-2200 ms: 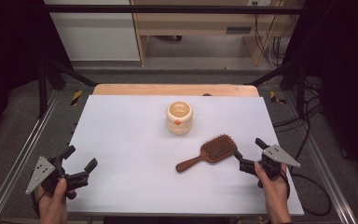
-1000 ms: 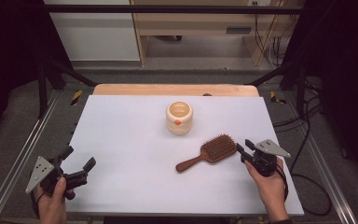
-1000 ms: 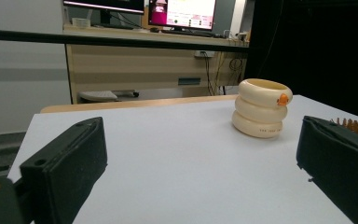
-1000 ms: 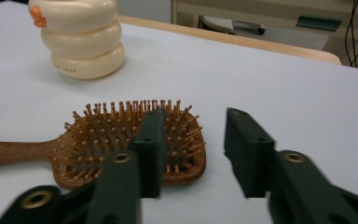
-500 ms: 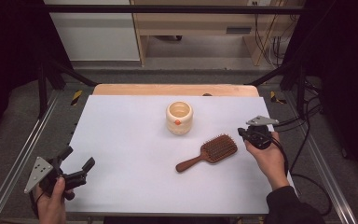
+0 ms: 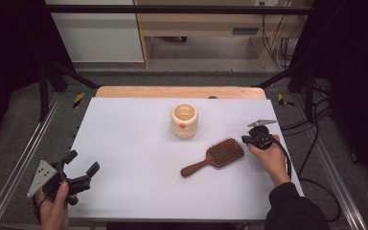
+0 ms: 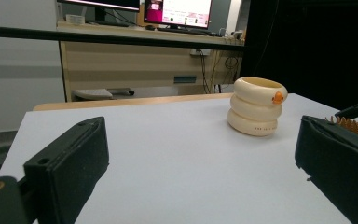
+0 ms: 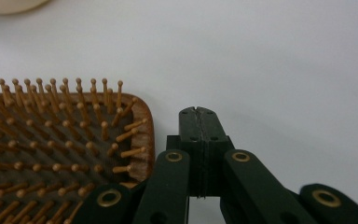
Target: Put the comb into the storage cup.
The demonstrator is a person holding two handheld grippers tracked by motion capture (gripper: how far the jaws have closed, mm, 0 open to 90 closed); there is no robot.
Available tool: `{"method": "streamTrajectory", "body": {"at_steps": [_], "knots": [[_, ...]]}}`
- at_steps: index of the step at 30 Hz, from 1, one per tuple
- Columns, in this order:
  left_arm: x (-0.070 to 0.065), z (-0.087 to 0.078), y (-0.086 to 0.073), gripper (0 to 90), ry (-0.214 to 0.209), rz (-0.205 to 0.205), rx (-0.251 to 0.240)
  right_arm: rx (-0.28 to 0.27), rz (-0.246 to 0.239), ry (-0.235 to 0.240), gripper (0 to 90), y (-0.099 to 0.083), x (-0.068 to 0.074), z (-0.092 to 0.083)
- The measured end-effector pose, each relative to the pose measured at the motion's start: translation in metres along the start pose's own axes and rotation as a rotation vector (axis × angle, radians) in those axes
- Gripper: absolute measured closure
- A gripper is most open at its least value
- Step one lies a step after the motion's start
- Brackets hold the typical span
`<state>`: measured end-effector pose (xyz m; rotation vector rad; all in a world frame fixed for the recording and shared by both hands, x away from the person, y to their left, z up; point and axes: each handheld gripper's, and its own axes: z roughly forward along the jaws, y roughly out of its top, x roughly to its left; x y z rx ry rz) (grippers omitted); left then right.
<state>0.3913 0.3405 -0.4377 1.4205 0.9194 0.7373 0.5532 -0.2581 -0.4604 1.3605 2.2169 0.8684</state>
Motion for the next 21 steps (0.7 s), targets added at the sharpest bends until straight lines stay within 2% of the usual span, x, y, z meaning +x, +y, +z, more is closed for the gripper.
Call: {"method": "streamTrajectory", "body": {"at_steps": [5, 11, 15, 17, 20, 21], "knots": [[0.0, 0.0, 0.0, 2.9, -0.002, 0.001, 0.002, 0.008, 0.007, 0.005, 90.0, -0.005, 0.001, 0.002], [-0.001, 0.0, 0.0, 2.9, -0.002, 0.003, 0.003, 0.004, -0.003, 0.038, 90.0, -0.01, 0.006, 0.004], [-0.001, 0.001, 0.0, 2.9, -0.003, 0.003, 0.003, 0.008, -0.014, 0.022, 90.0, -0.01, 0.009, 0.003], [-0.001, 0.001, 0.0, 2.9, -0.003, 0.005, 0.004, 0.005, -0.003, 0.043, 90.0, -0.011, 0.011, 0.002], [-0.001, 0.001, 0.0, 2.9, -0.004, 0.006, 0.004, -0.003, -0.008, 0.058, 90.0, -0.012, 0.019, 0.002], [-0.001, 0.001, 0.0, 2.9, -0.004, 0.007, 0.005, -0.01, -0.019, 0.076, 90.0, -0.012, 0.027, 0.003]]}}
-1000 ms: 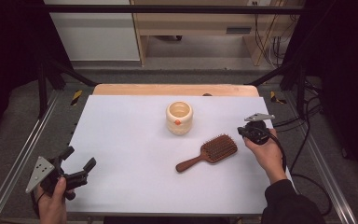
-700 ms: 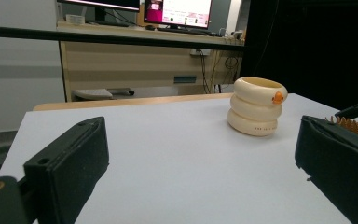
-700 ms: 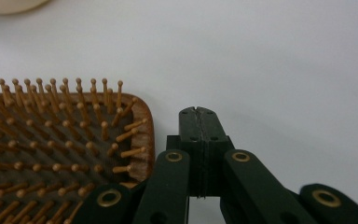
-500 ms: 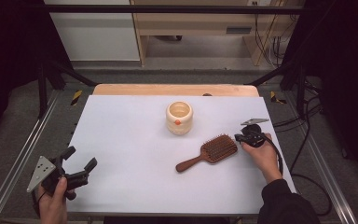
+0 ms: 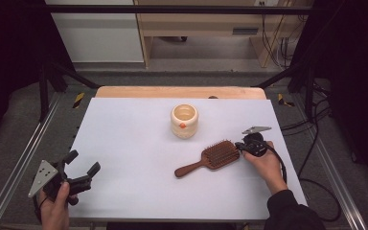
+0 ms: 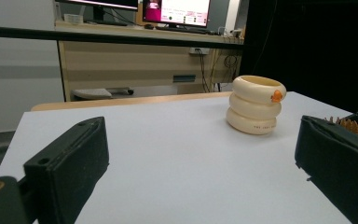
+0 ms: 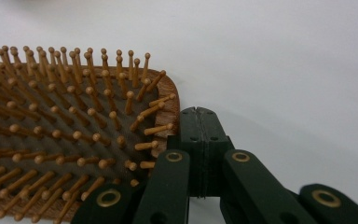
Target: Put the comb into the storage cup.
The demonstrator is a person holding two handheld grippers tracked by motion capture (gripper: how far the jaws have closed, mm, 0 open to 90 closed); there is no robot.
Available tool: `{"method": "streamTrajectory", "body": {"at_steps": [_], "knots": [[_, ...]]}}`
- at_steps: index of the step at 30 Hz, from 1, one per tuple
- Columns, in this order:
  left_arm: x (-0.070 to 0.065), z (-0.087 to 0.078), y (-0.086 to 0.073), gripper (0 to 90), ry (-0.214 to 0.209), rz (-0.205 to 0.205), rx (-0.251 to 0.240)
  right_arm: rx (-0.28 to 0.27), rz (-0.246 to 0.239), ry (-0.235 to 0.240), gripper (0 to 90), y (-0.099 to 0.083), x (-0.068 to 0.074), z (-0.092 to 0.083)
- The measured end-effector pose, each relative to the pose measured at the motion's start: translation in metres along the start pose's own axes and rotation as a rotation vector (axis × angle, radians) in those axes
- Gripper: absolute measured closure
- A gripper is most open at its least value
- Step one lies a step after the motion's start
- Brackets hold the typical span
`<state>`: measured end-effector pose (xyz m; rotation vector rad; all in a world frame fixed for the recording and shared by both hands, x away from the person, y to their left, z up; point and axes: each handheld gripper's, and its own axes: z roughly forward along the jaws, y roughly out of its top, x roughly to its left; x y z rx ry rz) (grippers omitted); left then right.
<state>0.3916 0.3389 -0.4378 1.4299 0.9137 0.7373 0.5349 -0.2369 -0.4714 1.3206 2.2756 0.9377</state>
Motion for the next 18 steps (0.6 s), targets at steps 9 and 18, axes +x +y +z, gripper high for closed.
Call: {"method": "streamTrajectory", "body": {"at_steps": [9, 18], "knots": [[0.0, 0.0, 0.0, 2.9, -0.002, 0.0, 0.0, -0.011, -0.018, 0.052, 90.0, 0.005, 0.043, 0.004], [-0.001, 0.001, 0.0, 2.9, -0.009, 0.004, 0.004, 0.0, -0.064, 0.086, 90.0, 0.015, 0.079, 0.013]]}}
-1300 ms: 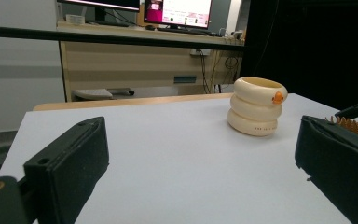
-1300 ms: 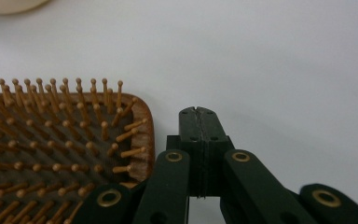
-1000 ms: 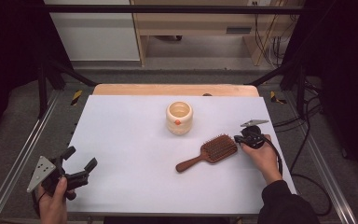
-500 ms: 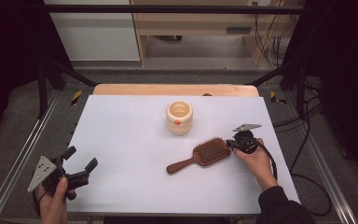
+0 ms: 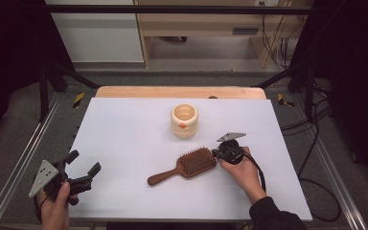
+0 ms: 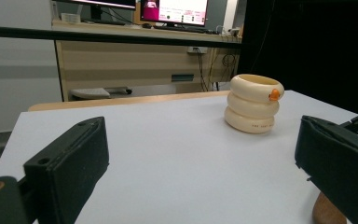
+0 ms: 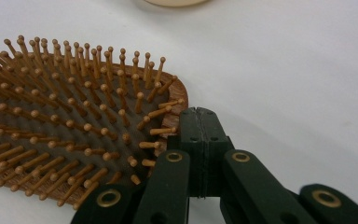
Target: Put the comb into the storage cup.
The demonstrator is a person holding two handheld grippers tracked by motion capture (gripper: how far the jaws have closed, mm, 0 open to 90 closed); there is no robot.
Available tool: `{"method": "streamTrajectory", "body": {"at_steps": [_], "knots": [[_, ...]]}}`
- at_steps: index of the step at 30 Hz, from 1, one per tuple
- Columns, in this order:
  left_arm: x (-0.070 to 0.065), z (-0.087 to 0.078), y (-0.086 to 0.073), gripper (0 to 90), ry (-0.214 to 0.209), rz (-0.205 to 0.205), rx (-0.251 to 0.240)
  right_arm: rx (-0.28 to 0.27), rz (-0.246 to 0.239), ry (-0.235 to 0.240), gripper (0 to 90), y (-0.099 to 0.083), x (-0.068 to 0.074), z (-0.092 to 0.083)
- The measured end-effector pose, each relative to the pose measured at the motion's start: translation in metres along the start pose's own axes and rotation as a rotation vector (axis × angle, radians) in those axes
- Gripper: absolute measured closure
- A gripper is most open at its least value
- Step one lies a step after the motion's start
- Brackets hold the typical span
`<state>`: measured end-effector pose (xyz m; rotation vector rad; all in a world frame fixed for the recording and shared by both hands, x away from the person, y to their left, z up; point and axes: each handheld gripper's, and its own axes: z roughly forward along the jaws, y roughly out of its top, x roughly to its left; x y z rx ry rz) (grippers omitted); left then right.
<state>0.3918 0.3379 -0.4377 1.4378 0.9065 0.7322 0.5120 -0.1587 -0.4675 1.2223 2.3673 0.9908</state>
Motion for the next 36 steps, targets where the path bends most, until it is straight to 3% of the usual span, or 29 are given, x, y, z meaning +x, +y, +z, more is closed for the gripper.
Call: {"method": "streamTrajectory", "body": {"at_steps": [12, 26, 31, 36], "knots": [[0.0, 0.0, 0.0, 2.9, -0.004, 0.001, 0.003, 0.006, -0.053, 0.06, 90.0, 0.015, 0.042, 0.016], [0.001, 0.0, 0.0, 2.6, -0.002, -0.004, 0.002, 0.006, -0.14, 0.168, 90.0, 0.027, 0.107, 0.032], [0.001, 0.0, 0.001, 2.6, -0.002, -0.005, 0.001, 0.002, -0.153, 0.169, 90.0, 0.028, 0.112, 0.034], [0.002, 0.001, 0.001, 2.7, -0.001, -0.011, -0.001, -0.025, -0.112, 0.169, 90.0, 0.028, 0.104, 0.031]]}}
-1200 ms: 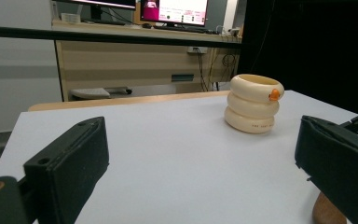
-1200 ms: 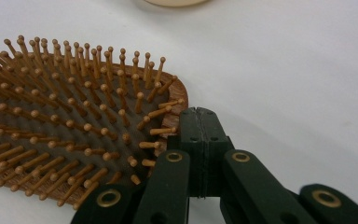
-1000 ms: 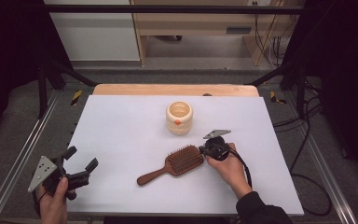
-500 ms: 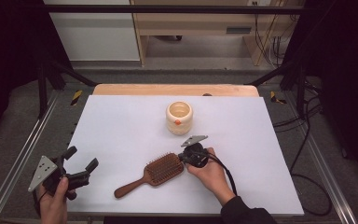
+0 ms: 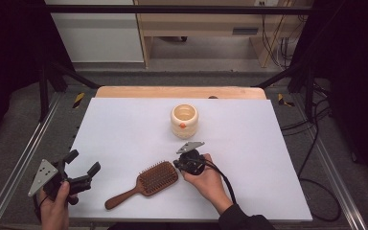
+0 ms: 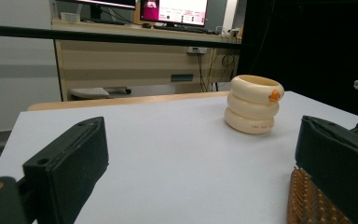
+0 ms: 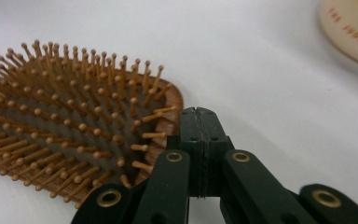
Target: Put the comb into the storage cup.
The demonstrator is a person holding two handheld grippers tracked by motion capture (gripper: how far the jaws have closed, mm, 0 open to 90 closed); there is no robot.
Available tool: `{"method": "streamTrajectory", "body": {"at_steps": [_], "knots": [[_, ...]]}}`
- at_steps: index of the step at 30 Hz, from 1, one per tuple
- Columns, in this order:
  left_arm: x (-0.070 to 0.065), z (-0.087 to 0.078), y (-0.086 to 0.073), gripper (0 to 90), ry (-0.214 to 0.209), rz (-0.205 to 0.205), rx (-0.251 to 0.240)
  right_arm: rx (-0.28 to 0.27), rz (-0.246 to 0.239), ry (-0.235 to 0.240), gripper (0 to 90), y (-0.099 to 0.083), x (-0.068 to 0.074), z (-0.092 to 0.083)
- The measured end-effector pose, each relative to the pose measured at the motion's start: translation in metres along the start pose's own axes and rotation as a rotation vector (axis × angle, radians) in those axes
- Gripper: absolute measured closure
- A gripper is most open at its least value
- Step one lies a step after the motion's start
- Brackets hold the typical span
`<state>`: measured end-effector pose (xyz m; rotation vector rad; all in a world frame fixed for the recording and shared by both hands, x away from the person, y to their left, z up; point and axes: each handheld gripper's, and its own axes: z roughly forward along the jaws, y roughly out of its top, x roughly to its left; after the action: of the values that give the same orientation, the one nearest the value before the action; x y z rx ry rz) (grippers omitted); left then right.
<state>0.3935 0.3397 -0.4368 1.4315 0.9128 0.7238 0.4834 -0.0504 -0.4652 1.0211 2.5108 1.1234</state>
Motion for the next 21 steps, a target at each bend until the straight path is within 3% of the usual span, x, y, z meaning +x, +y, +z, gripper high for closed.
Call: {"method": "streamTrajectory", "body": {"at_steps": [5, 7, 8, 9, 10, 13, 15, 16, 21], "knots": [[0.0, -0.001, 0.0, 2.7, 0.001, -0.001, -0.001, -0.085, 0.061, -0.028, 89.9, -0.001, -0.013, -0.021], [0.0, -0.001, 0.001, 2.7, 0.006, 0.0, 0.0, -0.129, 0.076, -0.045, 85.1, -0.002, -0.018, -0.032], [0.001, -0.001, 0.001, 2.7, 0.009, 0.003, 0.002, -0.15, 0.084, -0.06, 79.8, -0.003, -0.021, -0.039], [0.001, -0.002, 0.001, 2.8, 0.011, 0.002, 0.005, -0.194, 0.106, -0.092, 66.8, -0.007, -0.026, -0.055], [0.001, -0.002, 0.001, 2.7, 0.011, 0.002, 0.005, -0.194, 0.106, -0.092, 66.8, -0.007, -0.026, -0.055], [0.001, -0.004, 0.004, 2.8, 0.021, 0.01, 0.014, -0.252, 0.136, -0.144, 47.7, -0.014, -0.036, -0.08], [0.001, -0.004, 0.005, 2.9, 0.027, 0.011, 0.021, -0.326, 0.165, -0.214, 30.2, -0.023, -0.044, -0.105], [0.001, -0.004, 0.006, 2.9, 0.029, 0.008, 0.024, -0.326, 0.165, -0.214, 30.2, -0.023, -0.044, -0.105], [-0.001, -0.006, 0.013, 3.1, 0.04, -0.011, 0.03, -0.463, 0.167, -0.334, 10.0, -0.046, -0.055, -0.135]]}}
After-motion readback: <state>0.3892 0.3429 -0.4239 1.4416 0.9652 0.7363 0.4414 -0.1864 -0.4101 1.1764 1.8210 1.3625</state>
